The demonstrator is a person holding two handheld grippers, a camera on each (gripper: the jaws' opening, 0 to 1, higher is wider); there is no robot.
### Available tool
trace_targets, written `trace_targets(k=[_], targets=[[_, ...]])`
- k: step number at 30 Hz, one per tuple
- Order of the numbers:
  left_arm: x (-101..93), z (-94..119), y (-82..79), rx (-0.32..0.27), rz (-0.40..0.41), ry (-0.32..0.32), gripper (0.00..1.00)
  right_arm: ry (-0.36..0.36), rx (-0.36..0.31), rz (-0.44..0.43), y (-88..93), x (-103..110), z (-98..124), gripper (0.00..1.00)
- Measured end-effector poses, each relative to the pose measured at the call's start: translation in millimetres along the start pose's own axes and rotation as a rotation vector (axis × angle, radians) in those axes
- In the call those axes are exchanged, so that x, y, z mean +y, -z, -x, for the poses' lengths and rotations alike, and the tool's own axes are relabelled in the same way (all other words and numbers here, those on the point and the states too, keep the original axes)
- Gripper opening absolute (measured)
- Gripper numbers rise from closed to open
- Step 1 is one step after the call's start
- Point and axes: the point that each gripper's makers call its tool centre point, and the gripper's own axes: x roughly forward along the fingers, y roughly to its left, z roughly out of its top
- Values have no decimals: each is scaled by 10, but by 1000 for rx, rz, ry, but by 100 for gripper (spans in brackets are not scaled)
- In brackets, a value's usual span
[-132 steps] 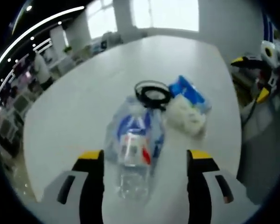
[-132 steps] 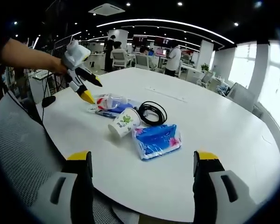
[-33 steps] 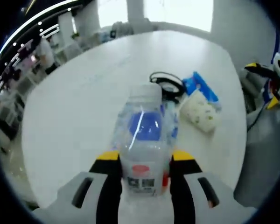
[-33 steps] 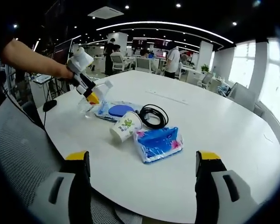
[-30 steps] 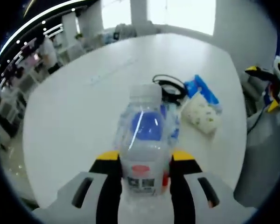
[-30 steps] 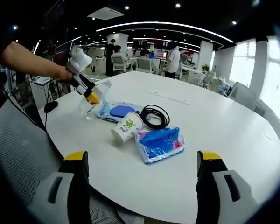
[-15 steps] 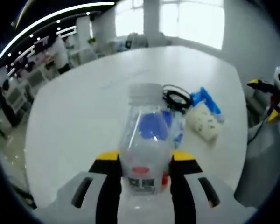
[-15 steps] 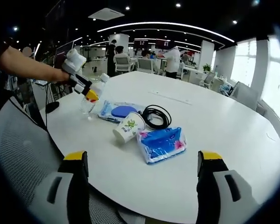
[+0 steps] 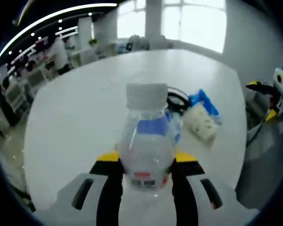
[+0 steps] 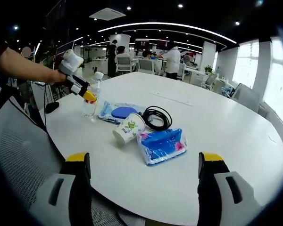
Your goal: Arrange the tabletop items into an orderly group along one side of the table until the central work area is clear of visible clutter.
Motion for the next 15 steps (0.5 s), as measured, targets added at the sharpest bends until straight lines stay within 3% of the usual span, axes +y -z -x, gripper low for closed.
trace_targets(k=[15], targets=[[-12,90,100,-19,28,31,38,1,-1,6,-11,9,0,94]])
